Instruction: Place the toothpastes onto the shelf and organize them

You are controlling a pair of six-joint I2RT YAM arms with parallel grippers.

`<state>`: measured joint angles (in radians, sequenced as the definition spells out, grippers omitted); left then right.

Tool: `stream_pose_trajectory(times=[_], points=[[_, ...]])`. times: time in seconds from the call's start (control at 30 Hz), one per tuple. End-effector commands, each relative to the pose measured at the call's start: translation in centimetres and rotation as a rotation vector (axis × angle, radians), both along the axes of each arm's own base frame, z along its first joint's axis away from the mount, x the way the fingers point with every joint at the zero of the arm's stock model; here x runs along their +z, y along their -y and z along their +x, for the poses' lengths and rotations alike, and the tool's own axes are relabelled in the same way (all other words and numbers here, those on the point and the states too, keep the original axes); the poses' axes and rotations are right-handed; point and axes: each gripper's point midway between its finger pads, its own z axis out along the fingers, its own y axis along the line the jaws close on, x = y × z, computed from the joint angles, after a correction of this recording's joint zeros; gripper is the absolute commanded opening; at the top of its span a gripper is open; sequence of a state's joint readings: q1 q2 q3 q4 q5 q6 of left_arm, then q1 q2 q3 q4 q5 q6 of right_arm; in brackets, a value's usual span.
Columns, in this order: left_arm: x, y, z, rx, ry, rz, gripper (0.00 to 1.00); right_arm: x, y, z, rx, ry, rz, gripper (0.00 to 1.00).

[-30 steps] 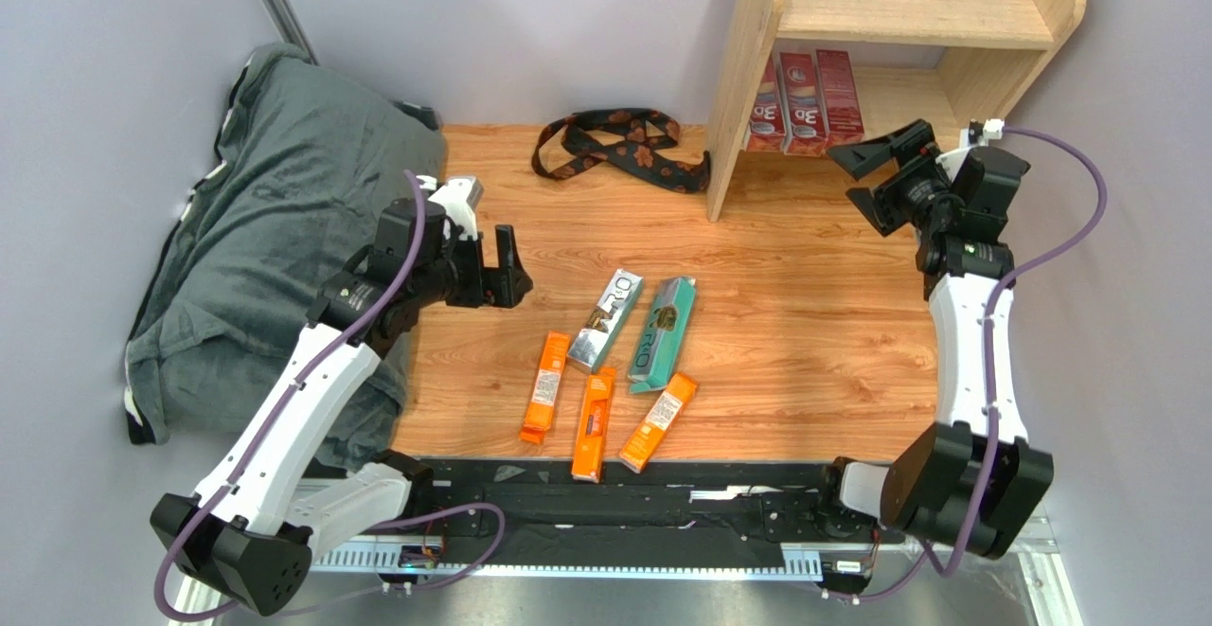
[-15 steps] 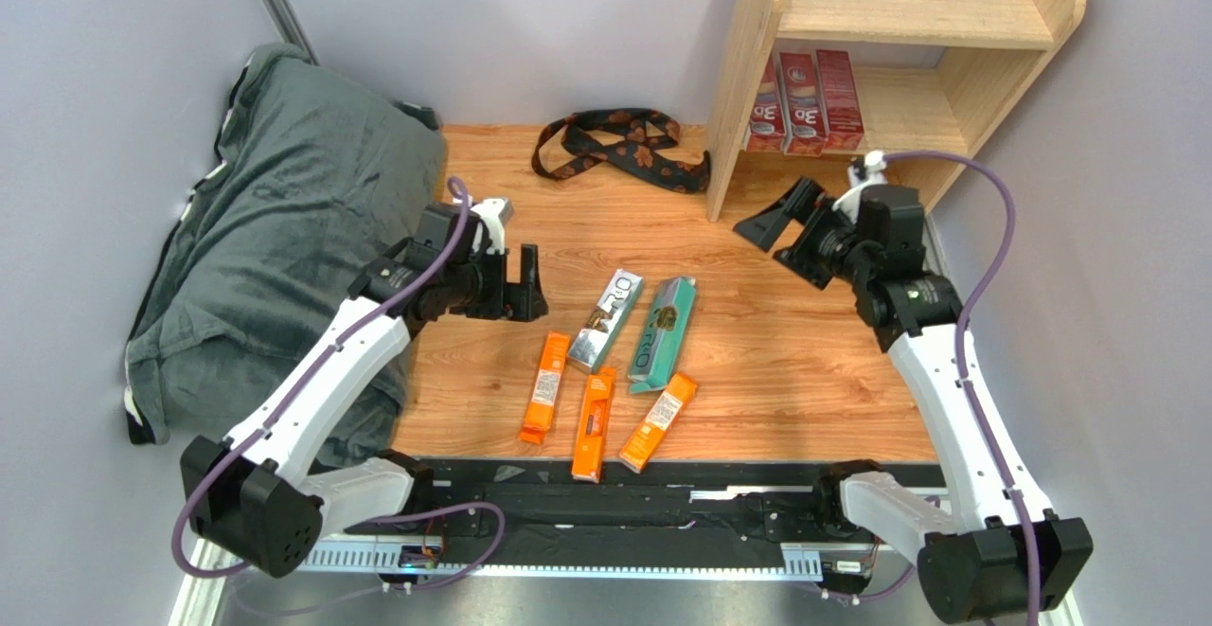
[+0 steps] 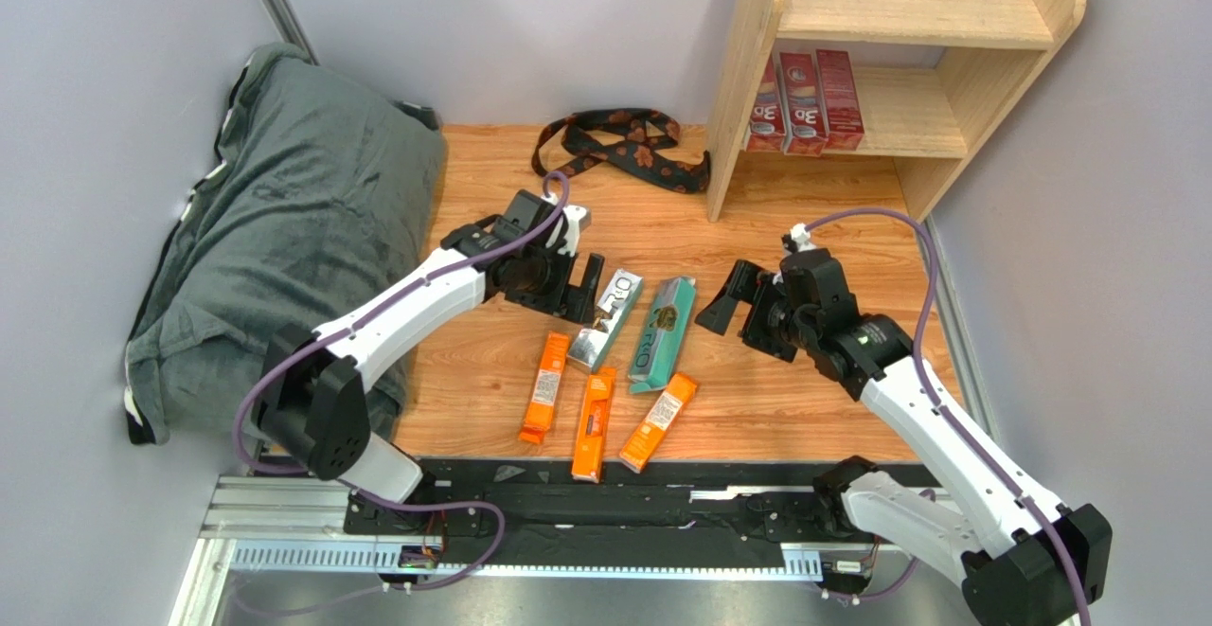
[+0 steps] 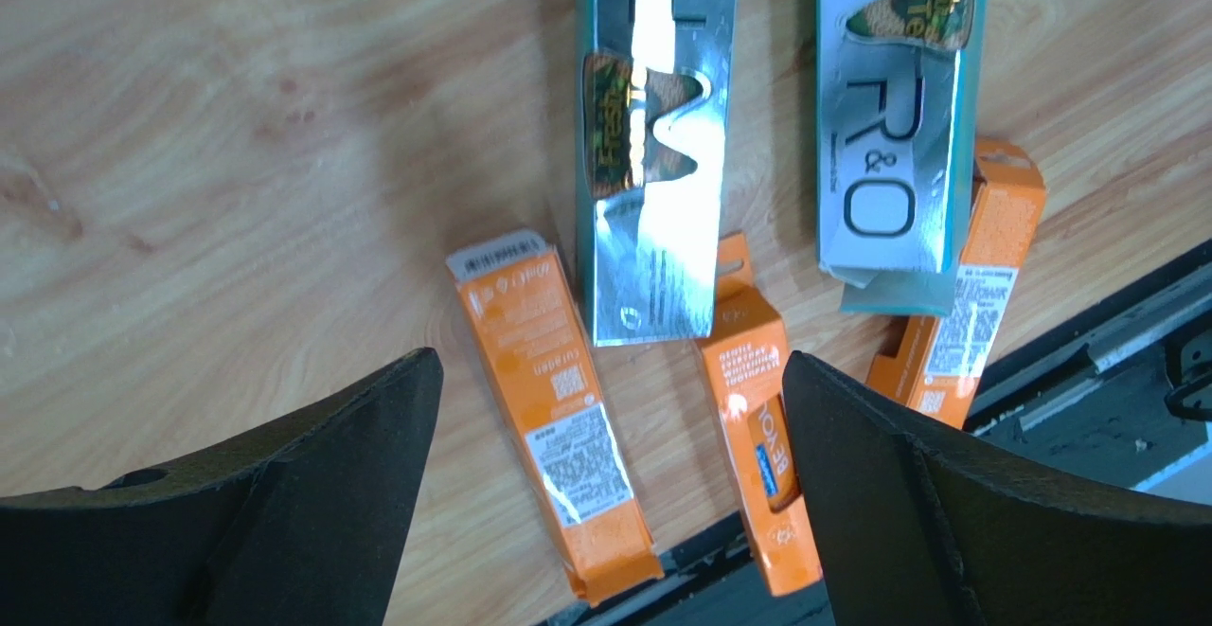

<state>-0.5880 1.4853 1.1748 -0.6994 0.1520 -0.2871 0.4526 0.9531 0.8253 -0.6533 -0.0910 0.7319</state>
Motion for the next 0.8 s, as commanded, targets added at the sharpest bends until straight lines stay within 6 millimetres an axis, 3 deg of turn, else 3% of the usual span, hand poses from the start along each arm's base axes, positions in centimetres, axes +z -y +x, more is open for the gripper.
stream_pose_trajectory(times=[0.0,0.3,0.53,0.73,0.77], points=[[0.9,2.5,3.4,-0.075,0.074,-0.005,0.99,0.6,0.4,-0.4,-0.05,0.039,0.009,0.94],[-4.0,6.6,5.7,-0.159,0.004,0.093,0.99,0.6,1.3,-2.0,-0.063,0.043,0.015,0.94],[-7.2,7.1,6.7,-0.13,-0.031,0.166,0.97,0.7,1.7,-2.8,-0.062,0.045,0.02,0.94],[-9.4,8.4,6.2,-0.148,-0.075,0.163,0.86,0.5,1.8,-3.0,-0.069,0.042,0.019,0.94],[-9.7,8.6,6.1,-0.149,-0.078,0.158,0.77,0.5,1.8,-2.9,-0.071,0.042,0.019,0.94]])
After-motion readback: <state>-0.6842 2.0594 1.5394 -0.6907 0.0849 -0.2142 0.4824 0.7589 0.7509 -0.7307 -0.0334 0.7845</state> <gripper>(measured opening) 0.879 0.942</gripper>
